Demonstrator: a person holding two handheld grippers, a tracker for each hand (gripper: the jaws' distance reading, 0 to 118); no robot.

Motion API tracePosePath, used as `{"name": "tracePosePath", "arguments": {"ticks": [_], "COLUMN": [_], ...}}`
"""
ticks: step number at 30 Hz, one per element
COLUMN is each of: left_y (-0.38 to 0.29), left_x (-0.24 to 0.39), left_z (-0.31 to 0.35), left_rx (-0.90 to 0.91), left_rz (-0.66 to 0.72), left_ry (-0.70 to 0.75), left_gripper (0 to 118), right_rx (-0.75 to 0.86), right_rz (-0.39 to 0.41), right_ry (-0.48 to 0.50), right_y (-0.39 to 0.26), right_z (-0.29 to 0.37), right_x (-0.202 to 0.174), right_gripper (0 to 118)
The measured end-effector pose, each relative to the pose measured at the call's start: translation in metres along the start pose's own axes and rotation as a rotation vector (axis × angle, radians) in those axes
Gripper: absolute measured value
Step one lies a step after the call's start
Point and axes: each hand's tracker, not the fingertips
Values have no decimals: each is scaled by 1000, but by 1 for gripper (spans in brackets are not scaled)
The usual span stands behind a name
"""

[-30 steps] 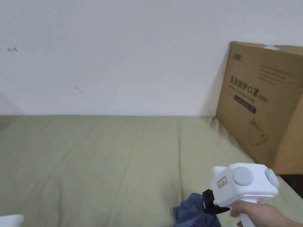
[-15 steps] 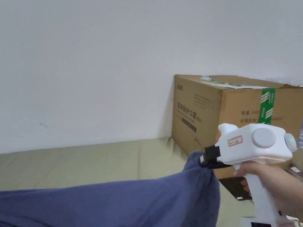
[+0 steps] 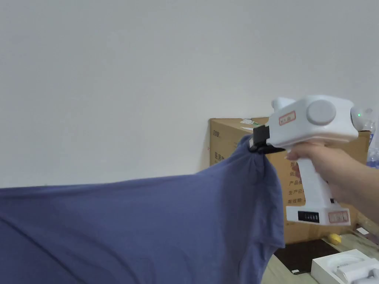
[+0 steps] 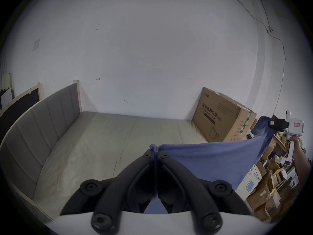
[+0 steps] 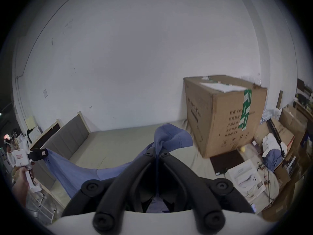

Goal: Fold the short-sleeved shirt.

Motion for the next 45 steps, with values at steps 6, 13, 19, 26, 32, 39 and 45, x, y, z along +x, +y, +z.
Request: {"name": "tracePosePath", "arguments": {"ticks": [6,13,19,26,32,39,45], "left_y": [38,69,93,112,98,-7,-187], "left_x": [3,-10,-26,-35,-37,-44,-46], "left_z": [-35,-118,-188,-241,-274,-321,-314], "left_rx": [31,30,57,116,116,-72,-371], "left_rz": [7,-7,18,12,8,-15,64], "left_ry": [6,48,72,119,149,161,70], "left_gripper": [1,1,1,1,1,1,1], "right_rx": [66,90,153,260,282,-17,-455], "right_rz": [64,143,198,231,233,153,28], "right_ry": [-75,-149,-215,-254,-248,-247,-198], "right_y": [50,85,113,137,117,-42,-282], "right_z": [-39,-120,-185,-217,-241,-307,-302], "right_x": [-20,-41,-58,-82,-85,-47,6], "right_gripper": [1,1,1,1,1,1,1]}}
